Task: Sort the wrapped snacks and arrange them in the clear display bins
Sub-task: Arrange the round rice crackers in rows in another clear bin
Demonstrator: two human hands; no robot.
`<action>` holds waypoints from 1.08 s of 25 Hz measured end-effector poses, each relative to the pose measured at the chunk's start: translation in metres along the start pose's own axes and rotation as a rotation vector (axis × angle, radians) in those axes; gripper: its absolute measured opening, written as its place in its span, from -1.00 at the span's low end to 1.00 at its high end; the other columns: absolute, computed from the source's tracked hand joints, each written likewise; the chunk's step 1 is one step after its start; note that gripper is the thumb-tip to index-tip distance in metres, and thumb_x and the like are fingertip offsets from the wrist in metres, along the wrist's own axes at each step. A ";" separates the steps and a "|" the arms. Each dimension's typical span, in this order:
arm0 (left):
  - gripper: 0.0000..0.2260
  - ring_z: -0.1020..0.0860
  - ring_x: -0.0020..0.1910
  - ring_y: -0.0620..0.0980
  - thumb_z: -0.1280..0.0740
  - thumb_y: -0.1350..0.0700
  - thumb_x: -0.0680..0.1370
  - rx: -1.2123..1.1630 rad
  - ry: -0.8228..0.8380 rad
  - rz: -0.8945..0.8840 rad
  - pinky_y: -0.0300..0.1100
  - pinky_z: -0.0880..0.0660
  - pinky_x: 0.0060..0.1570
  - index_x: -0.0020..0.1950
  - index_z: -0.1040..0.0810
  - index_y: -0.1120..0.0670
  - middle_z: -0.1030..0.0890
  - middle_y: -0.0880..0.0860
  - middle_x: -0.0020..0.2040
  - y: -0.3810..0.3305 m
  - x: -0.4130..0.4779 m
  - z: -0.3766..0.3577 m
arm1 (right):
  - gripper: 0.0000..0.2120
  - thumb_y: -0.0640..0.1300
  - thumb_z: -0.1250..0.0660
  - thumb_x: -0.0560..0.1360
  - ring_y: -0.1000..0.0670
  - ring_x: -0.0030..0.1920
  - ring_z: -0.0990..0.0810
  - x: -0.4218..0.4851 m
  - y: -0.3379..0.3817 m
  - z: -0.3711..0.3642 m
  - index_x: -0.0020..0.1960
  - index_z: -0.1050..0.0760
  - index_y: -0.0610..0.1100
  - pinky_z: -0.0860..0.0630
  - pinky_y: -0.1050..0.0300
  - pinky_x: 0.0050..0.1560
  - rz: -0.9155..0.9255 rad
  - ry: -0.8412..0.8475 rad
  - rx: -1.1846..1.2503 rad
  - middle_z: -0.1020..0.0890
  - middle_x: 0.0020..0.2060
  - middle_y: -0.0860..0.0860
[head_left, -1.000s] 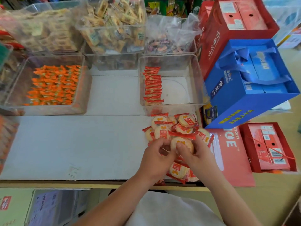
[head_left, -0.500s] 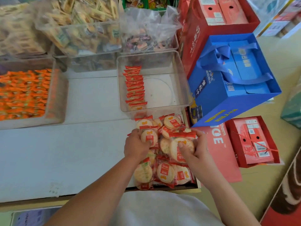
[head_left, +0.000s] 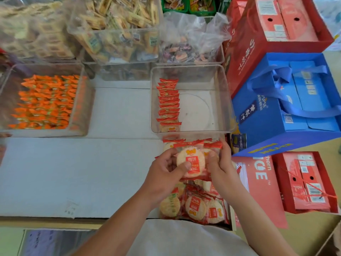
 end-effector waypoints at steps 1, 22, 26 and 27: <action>-0.66 -0.69 0.12 -0.07 -0.47 0.09 0.58 0.026 -0.003 -0.012 -0.07 -0.65 0.13 0.34 -0.56 -0.09 -0.72 -0.07 0.10 -0.003 0.001 -0.005 | -0.47 0.11 -0.04 0.72 0.14 0.49 -0.31 0.002 0.007 -0.003 0.66 0.01 0.16 -0.27 0.21 0.43 -0.001 0.003 0.019 -0.32 0.51 0.18; -0.58 -0.61 0.17 -0.15 -0.42 0.18 0.60 0.378 -0.196 -0.201 -0.15 -0.54 0.30 0.46 -0.50 0.06 -0.63 -0.05 0.22 -0.125 0.193 0.058 | -0.50 -0.27 -0.61 0.36 0.22 -0.19 -0.61 0.235 0.118 0.010 0.19 -0.47 -0.06 -0.49 0.45 -0.29 0.102 0.085 -0.203 -0.63 -0.07 0.15; -0.76 -0.56 -0.19 -0.21 -0.38 0.11 0.61 0.383 -0.395 -0.136 -0.15 -0.59 0.09 0.28 -0.58 0.00 -0.56 -0.14 -0.20 -0.108 0.212 0.083 | -0.42 -0.12 -0.69 0.30 0.26 -0.14 -0.53 0.291 0.085 -0.005 0.16 -0.42 -0.05 -0.44 0.41 -0.27 0.033 0.028 -0.279 -0.56 -0.10 0.20; -0.77 -0.56 -0.22 -0.22 -0.38 0.10 0.62 0.386 -0.398 -0.129 -0.18 -0.59 0.05 0.27 -0.58 -0.01 -0.55 -0.14 -0.23 -0.103 0.212 0.083 | -0.40 -0.09 -0.70 0.28 0.24 -0.12 -0.54 0.301 0.076 -0.011 0.16 -0.43 -0.05 -0.46 0.41 -0.24 0.023 0.041 -0.294 -0.57 -0.08 0.18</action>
Point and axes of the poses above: each hand's wrist, its own x-axis towards the middle knuckle, its own z-axis out of the back of the hand, y = z × x, the point moved 5 cm from there along x, towards the middle knuckle
